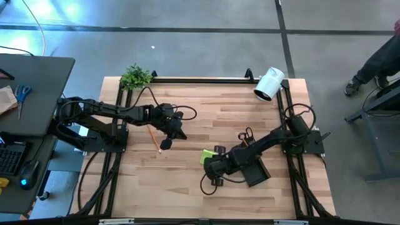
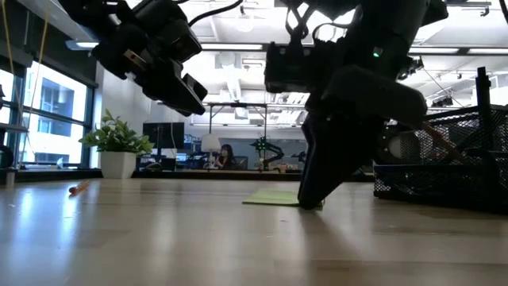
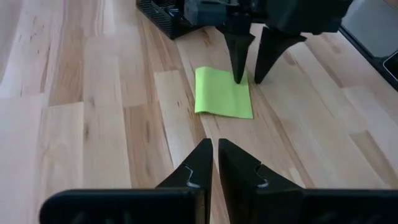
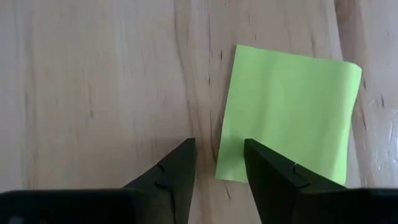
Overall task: Pick and place office supplies into organizer
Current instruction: Put the green sticky notes into the black desk organizer
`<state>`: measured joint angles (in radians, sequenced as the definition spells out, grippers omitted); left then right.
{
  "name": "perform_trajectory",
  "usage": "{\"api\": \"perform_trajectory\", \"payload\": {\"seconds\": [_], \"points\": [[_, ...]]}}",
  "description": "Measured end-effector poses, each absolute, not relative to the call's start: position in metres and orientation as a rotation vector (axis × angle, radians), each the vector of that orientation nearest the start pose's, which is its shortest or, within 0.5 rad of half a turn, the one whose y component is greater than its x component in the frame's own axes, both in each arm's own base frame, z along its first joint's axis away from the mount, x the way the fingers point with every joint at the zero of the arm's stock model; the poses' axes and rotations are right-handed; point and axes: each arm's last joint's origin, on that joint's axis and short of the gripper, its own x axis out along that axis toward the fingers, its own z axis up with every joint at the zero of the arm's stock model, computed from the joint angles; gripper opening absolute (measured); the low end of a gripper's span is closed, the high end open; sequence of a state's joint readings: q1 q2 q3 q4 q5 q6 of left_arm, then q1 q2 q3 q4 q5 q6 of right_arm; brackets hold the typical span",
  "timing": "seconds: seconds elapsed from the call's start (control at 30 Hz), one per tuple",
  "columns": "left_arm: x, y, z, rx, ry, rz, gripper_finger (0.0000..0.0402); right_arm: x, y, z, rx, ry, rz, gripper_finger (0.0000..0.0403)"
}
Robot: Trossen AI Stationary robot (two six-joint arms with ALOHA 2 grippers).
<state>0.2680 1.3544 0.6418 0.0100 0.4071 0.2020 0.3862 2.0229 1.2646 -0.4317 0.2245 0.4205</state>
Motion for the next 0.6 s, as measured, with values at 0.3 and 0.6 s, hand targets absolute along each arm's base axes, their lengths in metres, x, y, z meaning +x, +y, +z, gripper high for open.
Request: {"api": "perform_trajectory", "payload": {"seconds": [0.3,0.6], "points": [[0.253,0.058,0.185,-0.039,0.651,-0.200,0.0016,0.365,0.140,0.121,0.010,1.149,-0.116,0.0127],[0.253,0.058,0.185,-0.039,0.653,-0.200,0.0017,0.365,0.155,0.131,-0.056,1.165,-0.128,0.0054]]}}
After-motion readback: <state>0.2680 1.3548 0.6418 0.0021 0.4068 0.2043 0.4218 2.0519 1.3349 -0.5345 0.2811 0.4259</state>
